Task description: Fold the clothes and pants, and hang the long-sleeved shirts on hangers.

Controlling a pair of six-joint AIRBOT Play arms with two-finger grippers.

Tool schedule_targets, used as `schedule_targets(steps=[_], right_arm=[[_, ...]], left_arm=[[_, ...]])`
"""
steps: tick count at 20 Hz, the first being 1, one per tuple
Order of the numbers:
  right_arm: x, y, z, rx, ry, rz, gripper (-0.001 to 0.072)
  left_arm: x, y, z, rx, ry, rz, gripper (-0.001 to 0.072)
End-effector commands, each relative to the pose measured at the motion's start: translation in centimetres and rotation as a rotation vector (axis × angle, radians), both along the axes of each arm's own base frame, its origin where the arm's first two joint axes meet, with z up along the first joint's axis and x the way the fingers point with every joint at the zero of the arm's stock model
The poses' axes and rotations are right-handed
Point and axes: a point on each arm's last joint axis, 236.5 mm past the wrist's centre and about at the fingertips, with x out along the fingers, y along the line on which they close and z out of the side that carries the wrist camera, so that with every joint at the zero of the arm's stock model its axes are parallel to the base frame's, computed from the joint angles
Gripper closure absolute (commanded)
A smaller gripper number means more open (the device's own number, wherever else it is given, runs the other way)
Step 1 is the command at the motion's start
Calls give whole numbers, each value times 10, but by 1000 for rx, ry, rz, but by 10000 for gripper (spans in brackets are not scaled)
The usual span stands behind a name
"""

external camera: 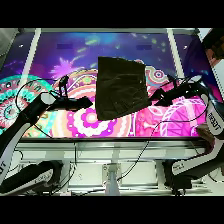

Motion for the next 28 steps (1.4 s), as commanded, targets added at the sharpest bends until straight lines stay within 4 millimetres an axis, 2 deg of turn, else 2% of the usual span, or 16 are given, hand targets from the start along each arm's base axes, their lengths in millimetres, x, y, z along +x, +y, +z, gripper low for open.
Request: schedule_targets(steps=[1,4,6,8,9,10,12,18,21,23,25,27,28], right_arm=[[13,7,-21,-79,-40,-121,85],[26,14,-24,-103,-36,-198,90],[29,21,-25,-111,-54,-188,132],[27,31,-25,-111,-56,-163,338],[26,36,-25,-112,-66,-142,407],[26,39,-25,-114,-78,-126,444],[27,41,-24,-110,-89,-119,675],[27,42,-19,-109,-102,-111,676],[27,42,-19,-108,-102,-111,677],[27,42,-19,-107,-100,-111,677],[25,43,-19,-103,-95,-107,677],[23,44,-15,-100,-102,-90,676],[24,44,-11,-101,-135,-62,677]], left_arm=[[-1,0,0,-1,3,-2,146],[-1,0,0,-1,3,-2,146],[-1,0,0,-1,3,-2,146],[-1,0,-2,0,8,-3,146],[-1,0,-4,2,15,-3,146],[-2,0,-8,4,25,-3,146],[-4,0,-20,7,58,1,146],[-11,-13,-53,-43,184,28,147],[-26,-30,-75,-28,242,-15,146],[-29,-42,-87,-8,237,-31,153],[-27,-56,-92,-24,227,-11,223],[-26,-68,-94,-37,216,4,241],[-25,-72,-95,-36,206,5,287]])
